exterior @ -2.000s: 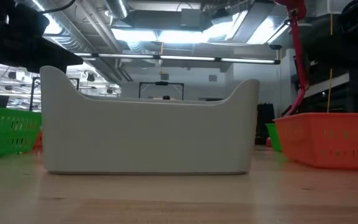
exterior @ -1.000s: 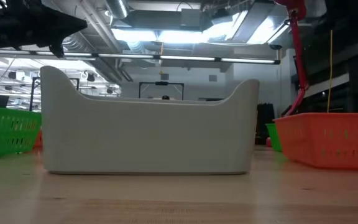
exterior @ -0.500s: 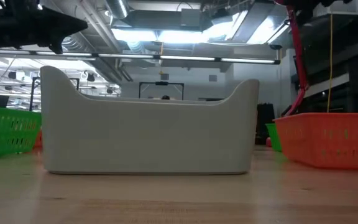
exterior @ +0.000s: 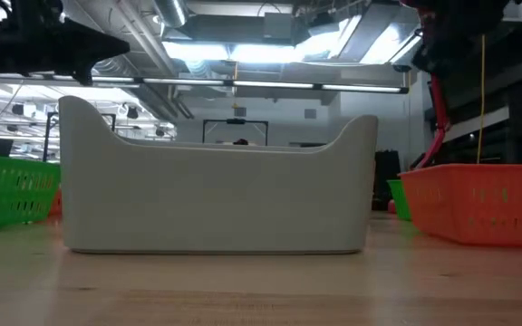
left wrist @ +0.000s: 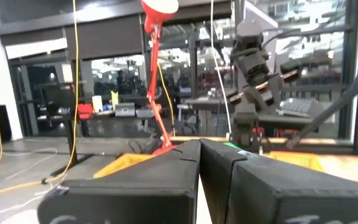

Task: Stack baskets by color
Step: Stack the bottom right orange bin on top of the top orange bin

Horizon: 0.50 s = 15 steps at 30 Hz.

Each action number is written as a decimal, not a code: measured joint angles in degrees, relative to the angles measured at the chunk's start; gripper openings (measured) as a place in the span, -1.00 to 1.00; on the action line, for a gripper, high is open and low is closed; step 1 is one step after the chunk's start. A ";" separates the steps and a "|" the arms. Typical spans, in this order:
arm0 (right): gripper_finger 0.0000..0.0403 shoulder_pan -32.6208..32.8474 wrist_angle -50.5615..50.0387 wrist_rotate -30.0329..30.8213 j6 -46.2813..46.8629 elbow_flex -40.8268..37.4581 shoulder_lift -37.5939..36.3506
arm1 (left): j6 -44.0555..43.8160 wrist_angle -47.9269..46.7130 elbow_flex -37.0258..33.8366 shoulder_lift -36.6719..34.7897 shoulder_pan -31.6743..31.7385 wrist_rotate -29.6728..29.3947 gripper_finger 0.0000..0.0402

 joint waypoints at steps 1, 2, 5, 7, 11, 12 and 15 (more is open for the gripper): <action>-0.51 0.47 0.03 -0.39 0.80 -0.15 0.82 | -0.03 -0.59 0.00 0.01 -0.01 0.01 -1.00; -0.51 0.96 0.05 -0.38 1.28 -0.20 1.67 | -0.16 -1.16 0.00 -0.01 -0.01 0.00 -1.00; -0.51 2.37 0.11 -0.36 2.55 -0.26 4.33 | -0.49 -2.28 0.00 -0.01 -0.01 0.01 -1.00; -0.51 3.56 0.78 -0.36 2.21 -0.29 5.75 | -0.50 -2.53 0.00 0.01 -0.01 -0.01 -1.00; -0.51 6.54 1.05 -0.35 0.90 -0.29 8.66 | -0.52 -2.56 0.00 -0.01 0.01 -0.01 -1.00; -0.51 7.31 1.05 -0.26 0.92 -0.29 9.30 | -0.52 -2.54 0.00 -0.01 0.00 0.01 -1.00; -0.51 9.54 1.06 2.35 0.85 -0.29 11.55 | -0.50 -2.56 0.00 -0.01 -0.01 0.01 -1.00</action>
